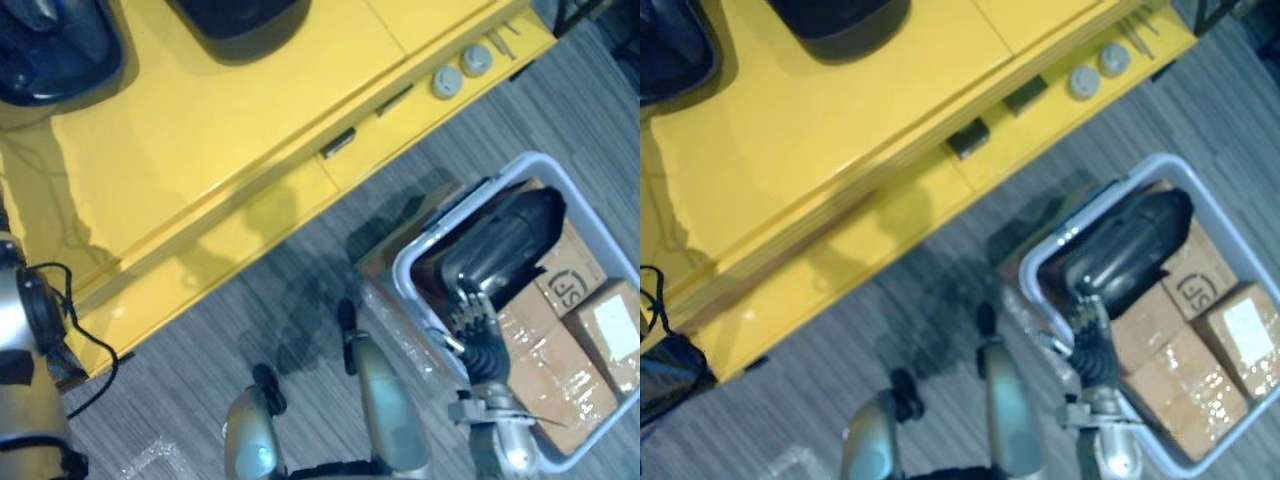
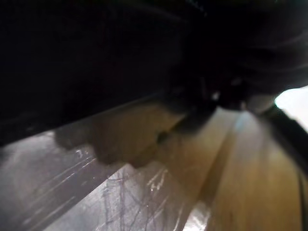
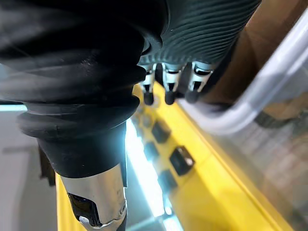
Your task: Walk over and take plastic housings, then place them on the shelf
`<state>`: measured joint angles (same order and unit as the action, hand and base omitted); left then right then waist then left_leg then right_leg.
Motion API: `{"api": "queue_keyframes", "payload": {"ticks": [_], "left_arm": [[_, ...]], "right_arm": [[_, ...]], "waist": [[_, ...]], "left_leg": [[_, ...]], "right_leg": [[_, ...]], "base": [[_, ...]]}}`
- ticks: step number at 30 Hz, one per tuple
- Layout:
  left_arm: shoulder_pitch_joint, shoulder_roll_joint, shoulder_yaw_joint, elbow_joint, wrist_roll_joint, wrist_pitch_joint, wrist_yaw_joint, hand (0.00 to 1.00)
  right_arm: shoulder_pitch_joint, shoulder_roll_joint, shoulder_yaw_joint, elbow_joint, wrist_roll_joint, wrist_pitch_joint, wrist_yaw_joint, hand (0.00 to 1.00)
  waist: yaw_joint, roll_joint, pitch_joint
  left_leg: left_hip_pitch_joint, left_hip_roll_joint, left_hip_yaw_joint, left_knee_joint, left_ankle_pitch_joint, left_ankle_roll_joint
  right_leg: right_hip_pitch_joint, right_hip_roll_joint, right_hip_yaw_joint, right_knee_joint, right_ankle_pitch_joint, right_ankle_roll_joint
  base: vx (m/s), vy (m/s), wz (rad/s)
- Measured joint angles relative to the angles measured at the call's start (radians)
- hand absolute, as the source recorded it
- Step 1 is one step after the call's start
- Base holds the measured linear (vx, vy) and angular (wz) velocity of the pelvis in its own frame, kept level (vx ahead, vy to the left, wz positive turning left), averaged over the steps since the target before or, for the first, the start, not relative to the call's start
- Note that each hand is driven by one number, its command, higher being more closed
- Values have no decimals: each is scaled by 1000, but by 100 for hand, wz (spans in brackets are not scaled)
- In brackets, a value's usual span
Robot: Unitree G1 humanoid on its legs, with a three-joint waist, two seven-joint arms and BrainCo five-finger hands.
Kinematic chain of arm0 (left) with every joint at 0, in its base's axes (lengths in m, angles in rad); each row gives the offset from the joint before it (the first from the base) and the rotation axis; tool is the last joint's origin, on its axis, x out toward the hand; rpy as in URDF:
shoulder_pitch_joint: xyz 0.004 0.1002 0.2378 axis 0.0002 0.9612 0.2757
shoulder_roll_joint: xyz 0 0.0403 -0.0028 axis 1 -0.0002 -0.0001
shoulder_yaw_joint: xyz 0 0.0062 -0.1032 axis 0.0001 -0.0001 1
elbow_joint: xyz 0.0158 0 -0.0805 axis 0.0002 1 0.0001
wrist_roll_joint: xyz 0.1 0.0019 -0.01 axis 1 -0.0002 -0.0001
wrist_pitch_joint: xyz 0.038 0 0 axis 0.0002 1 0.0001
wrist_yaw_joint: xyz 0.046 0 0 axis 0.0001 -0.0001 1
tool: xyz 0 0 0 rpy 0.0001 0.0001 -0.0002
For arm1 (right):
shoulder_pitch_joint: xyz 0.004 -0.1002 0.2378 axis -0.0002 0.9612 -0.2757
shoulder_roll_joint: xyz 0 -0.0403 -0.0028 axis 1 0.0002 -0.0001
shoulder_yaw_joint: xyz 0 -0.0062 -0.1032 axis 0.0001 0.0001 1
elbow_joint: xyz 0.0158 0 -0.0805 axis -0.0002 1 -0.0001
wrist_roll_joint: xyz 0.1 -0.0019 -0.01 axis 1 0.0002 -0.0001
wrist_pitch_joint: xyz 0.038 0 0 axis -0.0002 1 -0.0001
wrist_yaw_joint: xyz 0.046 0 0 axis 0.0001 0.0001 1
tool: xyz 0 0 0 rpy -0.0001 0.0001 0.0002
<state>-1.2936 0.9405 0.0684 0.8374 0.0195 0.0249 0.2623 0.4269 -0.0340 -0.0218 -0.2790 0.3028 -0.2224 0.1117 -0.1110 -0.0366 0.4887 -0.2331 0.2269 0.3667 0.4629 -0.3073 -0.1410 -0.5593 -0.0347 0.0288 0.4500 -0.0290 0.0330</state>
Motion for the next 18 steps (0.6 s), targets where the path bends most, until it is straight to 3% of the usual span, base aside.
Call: {"api": "queue_keyframes", "payload": {"ticks": [8, 18], "left_arm": [[48, 63, 4, 53, 39, 7, -47, 100], [90, 75, 54, 71, 75, 21, -126, 100]], "right_arm": [[-16, -1, 7, 45, 0, 0, 4, 0], [-22, -2, 9, 63, 0, 1, 18, 0]], "waist": [[13, -3, -2], [17, -17, -12]], "left_leg": [[-10, -4, -6, 3, 0, 0], [-34, 8, -8, 36, -10, 8]], "right_leg": [[0, -9, -9, 1, 0, 0], [-2, -13, -28, 1, 2, 4]], "base": [[-58, -35, 6], [-40, -23, 5]]}}
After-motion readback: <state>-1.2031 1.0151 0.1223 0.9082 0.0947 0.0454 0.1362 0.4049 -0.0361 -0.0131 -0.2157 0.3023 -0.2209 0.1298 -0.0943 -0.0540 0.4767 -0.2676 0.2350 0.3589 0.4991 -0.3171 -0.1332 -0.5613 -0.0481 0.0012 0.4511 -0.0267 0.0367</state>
